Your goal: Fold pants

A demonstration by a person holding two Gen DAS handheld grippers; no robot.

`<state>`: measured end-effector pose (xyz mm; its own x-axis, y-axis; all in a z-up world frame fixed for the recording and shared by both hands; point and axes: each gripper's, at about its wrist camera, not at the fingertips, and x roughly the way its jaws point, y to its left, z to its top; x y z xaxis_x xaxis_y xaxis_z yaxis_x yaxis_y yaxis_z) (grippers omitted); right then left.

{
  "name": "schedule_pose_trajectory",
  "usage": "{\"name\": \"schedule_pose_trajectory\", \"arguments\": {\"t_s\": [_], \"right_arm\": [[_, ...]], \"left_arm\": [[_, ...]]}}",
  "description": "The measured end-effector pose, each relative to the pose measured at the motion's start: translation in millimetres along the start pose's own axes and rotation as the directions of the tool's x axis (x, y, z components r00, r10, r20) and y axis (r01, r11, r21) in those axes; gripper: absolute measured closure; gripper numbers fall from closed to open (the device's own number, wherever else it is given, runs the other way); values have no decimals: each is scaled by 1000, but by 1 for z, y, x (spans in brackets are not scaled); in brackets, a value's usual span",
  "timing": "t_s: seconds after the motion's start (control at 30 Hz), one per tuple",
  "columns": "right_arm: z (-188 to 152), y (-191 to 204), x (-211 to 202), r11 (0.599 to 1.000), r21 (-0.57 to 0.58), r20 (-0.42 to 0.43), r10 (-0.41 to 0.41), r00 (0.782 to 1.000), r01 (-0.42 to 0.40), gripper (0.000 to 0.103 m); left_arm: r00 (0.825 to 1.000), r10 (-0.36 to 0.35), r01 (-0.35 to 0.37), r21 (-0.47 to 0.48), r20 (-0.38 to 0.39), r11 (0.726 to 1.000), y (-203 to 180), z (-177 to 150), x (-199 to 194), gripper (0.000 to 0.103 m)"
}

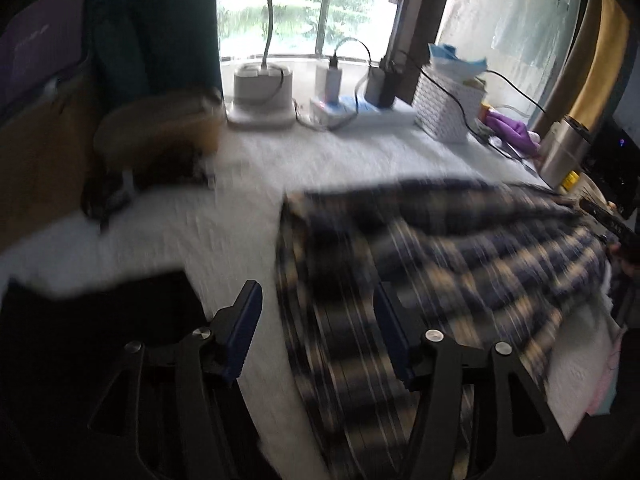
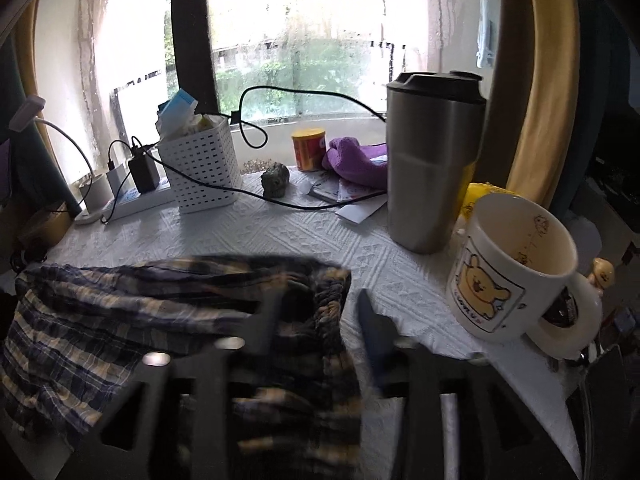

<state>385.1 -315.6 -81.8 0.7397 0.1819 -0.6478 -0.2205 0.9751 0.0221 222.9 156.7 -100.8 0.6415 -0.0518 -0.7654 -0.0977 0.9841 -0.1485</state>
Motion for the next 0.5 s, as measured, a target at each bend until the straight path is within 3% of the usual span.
{"name": "schedule_pose_trajectory", "arguments": {"t_s": [0.23,0.5], "right_arm": [[-17,-8,-20,999,35,-34,4,999,-3,32],[-49,-20,-27,992,124,-102,42,994,-29,32]], "left_arm": [[997,-57,55,-60,-45,997,-11,-49,-21,39],[992,-72,65,-78,-100,995,-23,-77,-21,38]]}}
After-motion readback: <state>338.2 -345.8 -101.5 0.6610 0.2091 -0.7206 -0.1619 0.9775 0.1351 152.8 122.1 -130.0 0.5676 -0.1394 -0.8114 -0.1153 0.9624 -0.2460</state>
